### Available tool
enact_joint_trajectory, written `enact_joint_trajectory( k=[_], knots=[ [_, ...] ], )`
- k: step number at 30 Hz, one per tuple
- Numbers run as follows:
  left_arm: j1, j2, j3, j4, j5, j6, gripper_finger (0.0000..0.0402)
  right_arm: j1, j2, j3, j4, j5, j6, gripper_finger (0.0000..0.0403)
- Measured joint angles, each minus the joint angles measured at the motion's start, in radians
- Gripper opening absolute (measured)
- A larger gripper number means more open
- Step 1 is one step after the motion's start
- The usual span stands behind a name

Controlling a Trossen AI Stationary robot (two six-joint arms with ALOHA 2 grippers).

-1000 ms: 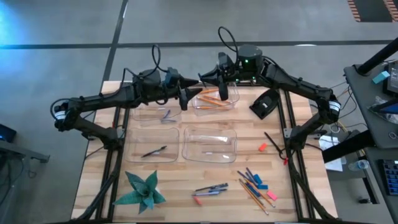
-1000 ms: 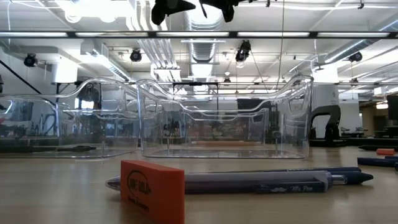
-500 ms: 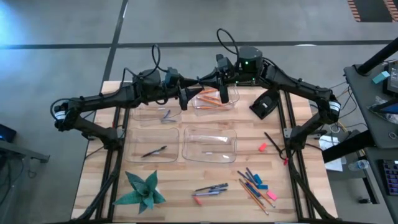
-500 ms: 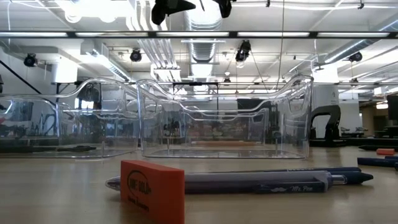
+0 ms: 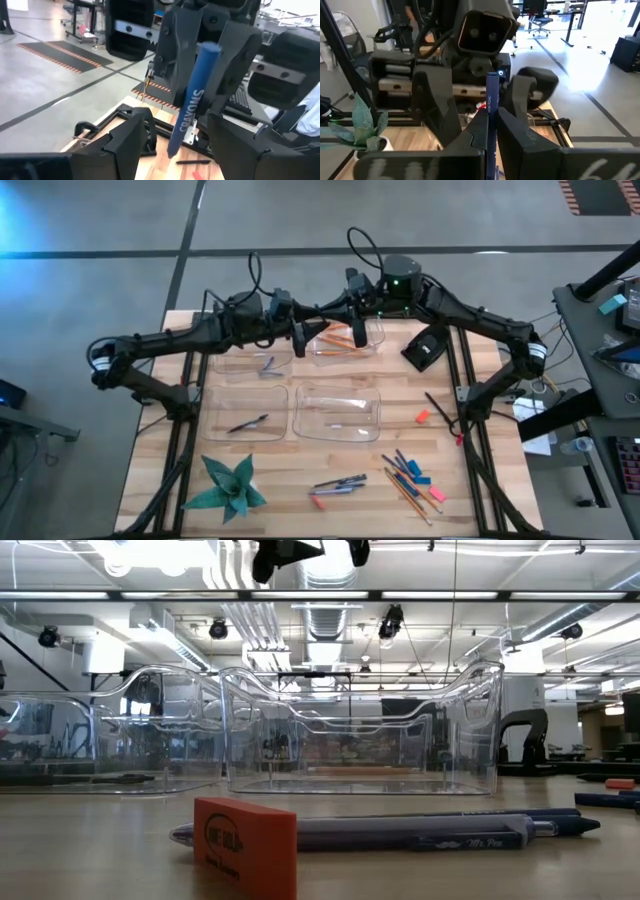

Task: Sort crayons/erasers/pens/pencils in bins
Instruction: Put the blue crayon into the top left transparent bin

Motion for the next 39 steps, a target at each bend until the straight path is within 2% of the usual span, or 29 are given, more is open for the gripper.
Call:
enact_joint_trajectory(
  k=[9, 14, 23, 25, 29, 33, 39],
  knots=[
    [0.000, 0.014, 0.000, 0.025, 0.003, 0.000, 0.0194, 0.002, 0.000, 0.000, -0.009, 0.000, 0.000, 0.0015],
    [0.000, 0.012, 0.000, 0.026, 0.009, 0.000, 0.0147, 0.002, 0.000, 0.000, -0.009, 0.000, 0.001, 0.0015],
    [0.000, 0.014, 0.000, 0.027, 0.037, 0.006, 0.0024, 0.002, 0.000, 0.000, -0.014, -0.001, 0.004, 0.0015],
    [0.000, 0.014, 0.000, 0.026, 0.047, 0.011, 0.0013, 0.002, 0.000, 0.000, -0.022, -0.003, 0.008, 0.0015],
    [0.000, 0.015, 0.000, 0.025, 0.055, 0.009, 0.0018, 0.002, 0.000, 0.000, -0.029, -0.002, 0.011, 0.0018],
    [0.000, 0.015, 0.000, 0.025, 0.058, 0.002, 0.0017, 0.002, 0.000, 0.000, -0.039, 0.002, 0.043, 0.0046],
    [-0.001, 0.015, 0.000, 0.025, 0.063, -0.011, 0.0015, -0.008, -0.014, 0.000, -0.089, 0.008, 0.042, 0.0122]
  ],
)
